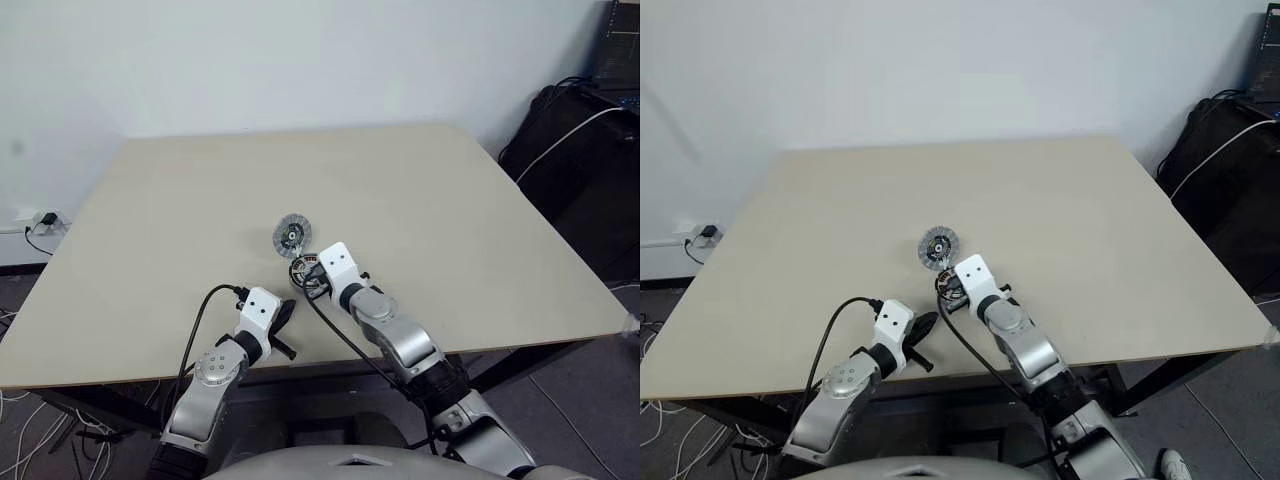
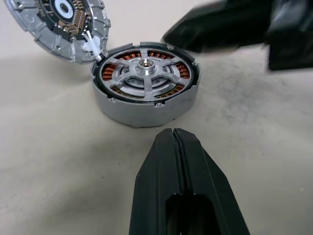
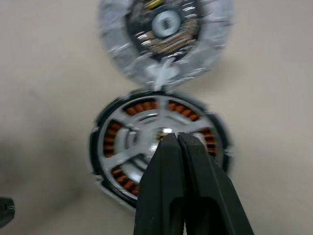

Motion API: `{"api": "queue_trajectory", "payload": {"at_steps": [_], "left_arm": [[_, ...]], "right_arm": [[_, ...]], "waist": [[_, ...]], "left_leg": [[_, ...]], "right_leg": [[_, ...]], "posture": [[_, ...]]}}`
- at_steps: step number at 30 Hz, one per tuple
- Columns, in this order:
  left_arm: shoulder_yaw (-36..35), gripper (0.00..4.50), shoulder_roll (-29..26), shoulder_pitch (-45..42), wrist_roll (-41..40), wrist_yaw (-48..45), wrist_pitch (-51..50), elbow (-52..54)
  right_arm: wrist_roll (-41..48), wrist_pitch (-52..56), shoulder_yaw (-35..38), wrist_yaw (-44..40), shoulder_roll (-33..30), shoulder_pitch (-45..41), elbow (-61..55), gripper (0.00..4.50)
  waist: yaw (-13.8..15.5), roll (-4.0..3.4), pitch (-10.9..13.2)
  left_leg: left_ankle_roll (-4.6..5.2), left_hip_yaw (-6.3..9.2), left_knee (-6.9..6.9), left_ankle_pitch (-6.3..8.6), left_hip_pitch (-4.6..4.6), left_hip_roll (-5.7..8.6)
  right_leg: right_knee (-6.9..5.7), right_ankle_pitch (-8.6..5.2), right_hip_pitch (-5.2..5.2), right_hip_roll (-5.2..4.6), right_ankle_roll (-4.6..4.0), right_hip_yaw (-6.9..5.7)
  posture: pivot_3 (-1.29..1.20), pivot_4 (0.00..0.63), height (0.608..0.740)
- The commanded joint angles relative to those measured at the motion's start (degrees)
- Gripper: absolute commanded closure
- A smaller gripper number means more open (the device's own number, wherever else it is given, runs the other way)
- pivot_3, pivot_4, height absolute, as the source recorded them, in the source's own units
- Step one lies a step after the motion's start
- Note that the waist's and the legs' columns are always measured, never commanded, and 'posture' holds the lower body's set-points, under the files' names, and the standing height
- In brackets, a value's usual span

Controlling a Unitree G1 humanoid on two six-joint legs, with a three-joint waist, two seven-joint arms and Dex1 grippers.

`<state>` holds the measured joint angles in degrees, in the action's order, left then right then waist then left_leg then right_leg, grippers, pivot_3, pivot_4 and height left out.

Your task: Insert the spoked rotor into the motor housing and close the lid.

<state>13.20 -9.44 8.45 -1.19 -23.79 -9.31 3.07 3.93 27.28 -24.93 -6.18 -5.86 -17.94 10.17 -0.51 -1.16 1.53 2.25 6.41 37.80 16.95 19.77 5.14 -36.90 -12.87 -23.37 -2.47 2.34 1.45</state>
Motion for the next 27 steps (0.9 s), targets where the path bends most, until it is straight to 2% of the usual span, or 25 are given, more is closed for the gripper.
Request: {"api": "queue_trajectory", "payload": {"at_steps": [1,8,15,18,22,25,27], "left_arm": [[-0.34,4.47,0.0,0.15,-0.51,0.37,0.96,1.43],[-0.62,4.47,0.12,1.25,-0.46,1.1,0.96,2.25],[-0.65,4.47,0.08,1.8,-0.52,1.56,0.93,2.8],[-0.62,4.47,0.2,1.76,-0.55,1.58,1.01,2.75],[-0.43,4.47,0.52,1.38,-0.53,1.58,1.16,2.28],[-0.23,4.47,0.81,0.86,-0.54,1.45,1.43,1.52],[-0.08,4.47,1.09,0.45,-0.54,1.39,1.63,0.94]], "right_arm": [[-1.63,-2.47,2.0,-0.59,2.49,-4.03,3.25,4.48],[-3.68,-4.34,3.82,-1.4,5.61,-7.35,10.29,4.48],[-7.26,-1.02,3.12,-2.09,5.96,-7.76,15.72,4.48],[-6.94,-0.72,3.46,-5.07,5.2,-7.21,12.3,4.48],[-6.5,0.09,1.77,-13.42,1.24,-7.4,4.39,4.48],[-7.95,1.32,-2.51,-23.32,-5.74,-8.9,-3.47,3.88],[-9.72,1.49,-5.93,-29.26,-10.6,-10.28,-7.4,3.25]], "waist": [[-0.05,0.02,0.0],[-0.09,0.03,-0.01],[-0.15,0.06,-0.18],[-0.09,0.08,-0.32],[-0.1,0.09,-0.31],[-0.12,0.09,-0.29],[-0.16,0.09,-0.29]], "left_leg": [[0.0,-0.01,0.0,0.0,0.0,0.01],[-0.01,0.01,-0.03,0.0,-0.02,0.02],[-0.03,0.01,-0.03,-0.01,-0.1,0.03],[-0.05,0.03,-0.02,-0.02,-0.15,0.03],[-0.04,0.04,0.01,-0.03,-0.12,0.05],[-0.02,0.03,0.01,-0.02,-0.08,0.06],[0.0,0.03,0.01,-0.01,-0.06,0.06]], "right_leg": [[0.0,0.01,0.0,0.0,0.0,0.0],[-0.02,0.02,-0.02,0.03,-0.03,-0.01],[-0.04,0.03,0.02,0.03,-0.06,-0.01],[-0.06,0.04,0.09,0.03,-0.07,-0.02],[-0.04,0.05,0.09,0.03,-0.05,-0.07],[-0.03,0.05,0.04,0.02,-0.04,-0.07],[-0.02,0.05,0.03,0.0,-0.04,-0.1]], "posture": [[0.0,0.0,0.74],[0.0,0.0,0.74],[0.0,0.0,0.74],[0.0,0.0,0.74],[0.0,0.0,0.74],[0.0,0.0,0.74],[0.0,0.0,0.74]]}}
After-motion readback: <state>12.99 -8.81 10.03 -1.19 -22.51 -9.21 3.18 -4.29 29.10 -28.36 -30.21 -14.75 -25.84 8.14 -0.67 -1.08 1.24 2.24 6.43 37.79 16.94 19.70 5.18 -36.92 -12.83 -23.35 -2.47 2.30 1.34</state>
